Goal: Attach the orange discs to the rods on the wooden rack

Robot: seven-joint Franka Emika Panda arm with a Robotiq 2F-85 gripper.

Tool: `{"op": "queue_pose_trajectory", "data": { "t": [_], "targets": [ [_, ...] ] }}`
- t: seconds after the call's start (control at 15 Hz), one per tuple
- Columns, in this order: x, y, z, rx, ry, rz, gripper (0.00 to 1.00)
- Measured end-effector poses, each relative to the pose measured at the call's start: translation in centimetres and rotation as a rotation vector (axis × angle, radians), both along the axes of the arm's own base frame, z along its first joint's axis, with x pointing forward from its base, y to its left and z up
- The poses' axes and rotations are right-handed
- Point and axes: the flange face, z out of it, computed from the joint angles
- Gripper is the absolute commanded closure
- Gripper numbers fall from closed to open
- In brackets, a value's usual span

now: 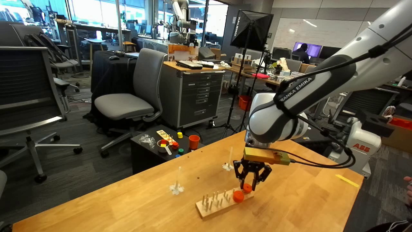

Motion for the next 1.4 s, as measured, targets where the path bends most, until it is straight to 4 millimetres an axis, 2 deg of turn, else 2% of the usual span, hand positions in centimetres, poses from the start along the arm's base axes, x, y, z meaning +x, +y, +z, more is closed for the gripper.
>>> {"op": "queue_pose_trajectory", "data": {
  "t": [1.4],
  "targets": [
    [0.1,0.87,0.0,-0.003,-0.001,0.028,0.83]
  ]
}}
